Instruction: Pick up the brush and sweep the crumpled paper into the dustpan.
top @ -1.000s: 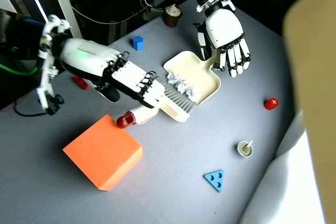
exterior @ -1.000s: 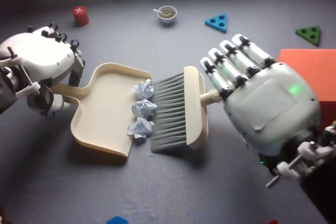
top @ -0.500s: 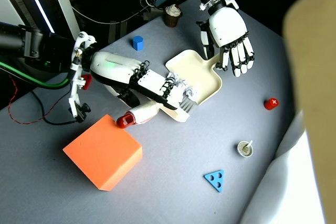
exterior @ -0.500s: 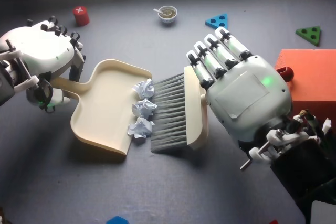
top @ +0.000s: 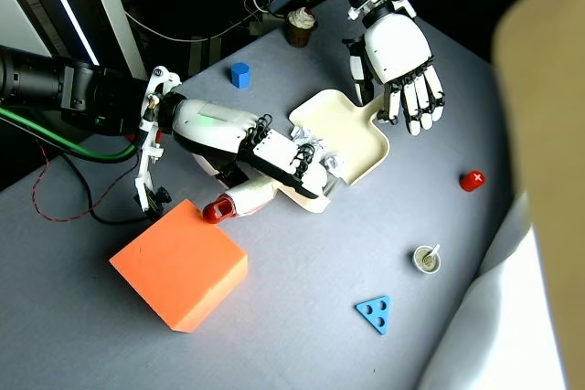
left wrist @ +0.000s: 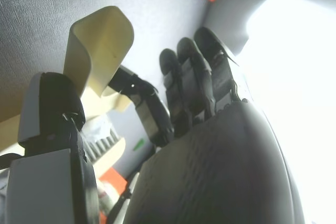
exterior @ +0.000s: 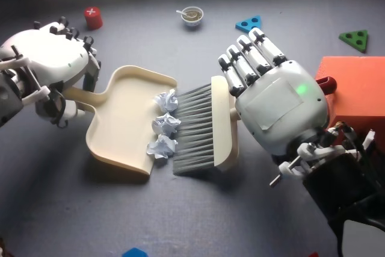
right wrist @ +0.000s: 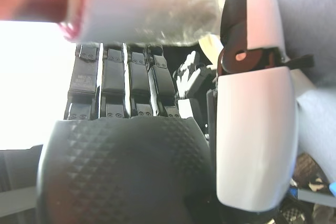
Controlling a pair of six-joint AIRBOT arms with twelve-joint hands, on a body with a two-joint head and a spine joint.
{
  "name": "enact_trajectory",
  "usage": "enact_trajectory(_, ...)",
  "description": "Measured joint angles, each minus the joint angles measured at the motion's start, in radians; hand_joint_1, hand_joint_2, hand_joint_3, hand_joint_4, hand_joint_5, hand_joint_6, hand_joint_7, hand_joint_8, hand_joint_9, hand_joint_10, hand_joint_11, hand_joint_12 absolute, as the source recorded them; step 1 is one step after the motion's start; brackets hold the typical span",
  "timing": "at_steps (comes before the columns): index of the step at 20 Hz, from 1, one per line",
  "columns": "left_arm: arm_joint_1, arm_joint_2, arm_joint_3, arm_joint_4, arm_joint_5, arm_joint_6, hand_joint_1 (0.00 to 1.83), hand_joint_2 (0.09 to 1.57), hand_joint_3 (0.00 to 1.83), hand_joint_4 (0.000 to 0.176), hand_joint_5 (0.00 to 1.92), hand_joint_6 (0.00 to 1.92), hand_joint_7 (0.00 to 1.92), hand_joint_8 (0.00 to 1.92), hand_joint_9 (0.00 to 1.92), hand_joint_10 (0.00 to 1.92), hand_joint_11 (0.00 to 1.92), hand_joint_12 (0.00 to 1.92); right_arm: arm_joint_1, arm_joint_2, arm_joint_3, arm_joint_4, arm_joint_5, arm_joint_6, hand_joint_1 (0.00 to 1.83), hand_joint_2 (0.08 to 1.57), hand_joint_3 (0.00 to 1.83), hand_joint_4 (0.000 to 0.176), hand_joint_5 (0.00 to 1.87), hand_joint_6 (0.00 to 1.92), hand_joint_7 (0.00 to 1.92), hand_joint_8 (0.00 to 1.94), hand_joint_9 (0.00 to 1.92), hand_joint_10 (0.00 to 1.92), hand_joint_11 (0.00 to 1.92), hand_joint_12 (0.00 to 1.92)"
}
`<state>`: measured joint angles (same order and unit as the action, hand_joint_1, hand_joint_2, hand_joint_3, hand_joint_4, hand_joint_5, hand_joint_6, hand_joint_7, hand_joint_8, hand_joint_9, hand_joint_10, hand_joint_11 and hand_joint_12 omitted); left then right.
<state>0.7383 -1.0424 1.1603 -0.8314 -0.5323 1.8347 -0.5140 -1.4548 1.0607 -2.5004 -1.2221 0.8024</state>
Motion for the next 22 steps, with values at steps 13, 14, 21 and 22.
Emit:
enact_trajectory(13, -0.001, -0.003, 0.0, -0.005, 0.002, 0.0, 1.03, 1.17, 0.0, 0.031, 0.87, 1.15, 0.36, 0.0, 0.27, 0.0, 0.0, 0.62, -0.014, -0.057, 0.085, -0.033, 0.005, -0.021, 1.08, 0.97, 0.01, 0.0, 0.27, 0.0, 0.25, 0.0, 0.26, 0.0, 0.27, 0.05)
enact_trajectory(14, -0.001, -0.003, 0.0, -0.004, 0.002, 0.0, 1.01, 1.18, 0.0, 0.063, 0.85, 1.18, 0.36, 0.0, 0.27, 0.0, 0.0, 0.63, -0.014, -0.057, 0.085, -0.031, -0.001, -0.023, 1.11, 0.95, 0.0, 0.0, 0.3, 0.01, 0.28, 0.01, 0.29, 0.01, 0.29, 0.06)
enact_trajectory(21, -0.001, -0.003, 0.0, 0.001, 0.004, 0.0, 1.01, 1.2, 0.0, 0.041, 0.82, 1.23, 0.35, 0.0, 0.27, 0.0, 0.0, 0.64, -0.013, -0.052, 0.077, -0.027, -0.017, -0.042, 1.05, 1.03, 0.01, 0.0, 0.29, 0.0, 0.28, 0.01, 0.31, 0.01, 0.32, 0.08)
enact_trajectory(22, -0.001, -0.003, 0.0, 0.001, 0.004, 0.0, 1.02, 1.19, 0.0, 0.028, 0.83, 1.21, 0.36, 0.0, 0.29, 0.01, 0.0, 0.68, -0.013, -0.051, 0.076, -0.027, -0.018, -0.042, 1.04, 1.05, 0.01, 0.0, 0.32, 0.01, 0.31, 0.01, 0.34, 0.02, 0.34, 0.09)
